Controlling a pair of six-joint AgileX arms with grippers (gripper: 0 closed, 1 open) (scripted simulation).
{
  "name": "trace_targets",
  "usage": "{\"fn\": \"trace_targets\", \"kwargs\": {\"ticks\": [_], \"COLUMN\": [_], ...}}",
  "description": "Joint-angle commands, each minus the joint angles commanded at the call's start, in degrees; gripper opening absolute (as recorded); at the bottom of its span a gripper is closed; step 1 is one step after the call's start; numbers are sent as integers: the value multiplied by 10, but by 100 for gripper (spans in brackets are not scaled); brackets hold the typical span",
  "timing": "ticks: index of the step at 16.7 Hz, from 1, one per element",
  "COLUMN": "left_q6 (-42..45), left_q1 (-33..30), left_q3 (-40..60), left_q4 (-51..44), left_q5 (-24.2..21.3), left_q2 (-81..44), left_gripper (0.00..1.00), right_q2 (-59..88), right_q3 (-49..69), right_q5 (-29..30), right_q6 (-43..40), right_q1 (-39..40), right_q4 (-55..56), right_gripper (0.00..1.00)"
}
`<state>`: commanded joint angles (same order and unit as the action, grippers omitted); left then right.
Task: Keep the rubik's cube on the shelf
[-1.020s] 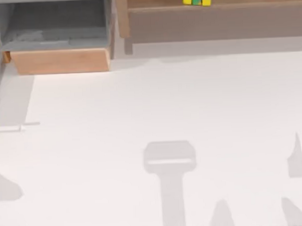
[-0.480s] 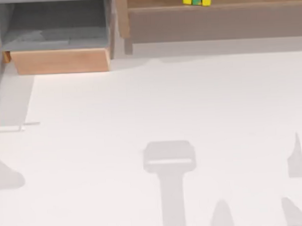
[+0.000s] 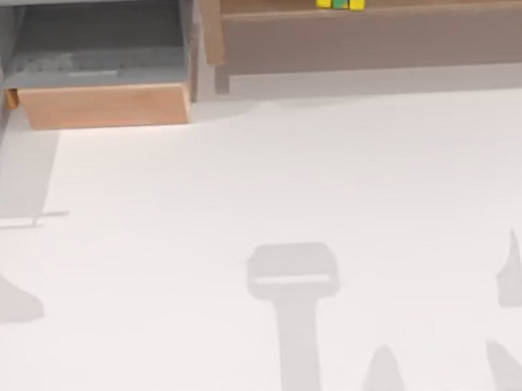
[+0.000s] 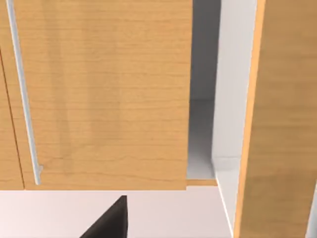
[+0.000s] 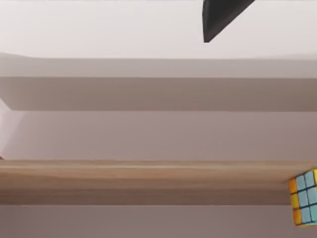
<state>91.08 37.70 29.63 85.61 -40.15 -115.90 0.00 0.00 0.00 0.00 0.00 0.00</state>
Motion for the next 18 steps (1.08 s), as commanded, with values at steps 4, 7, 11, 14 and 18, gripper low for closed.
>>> {"fn": "trace_targets", "kwargs": {"ticks": [4,7,11,14,18], "left_q6": [0,0,0,0,0], "left_q1": [0,0,0,0,0], "left_q3": [0,0,0,0,0], "left_q4": [0,0,0,0,0], "left_q5": [0,0,0,0,0], "left_q2": [0,0,0,0,0], "left_gripper": [47,25,0,0,0], "right_q2": [0,0,0,0,0], "right_q3": [0,0,0,0,0], "right_q5": [0,0,0,0,0], "right_q6": [0,0,0,0,0], "right_q1": [0,0,0,0,0], "right_q4": [0,0,0,0,0], "right_gripper": [100,100,100,100,100]}}
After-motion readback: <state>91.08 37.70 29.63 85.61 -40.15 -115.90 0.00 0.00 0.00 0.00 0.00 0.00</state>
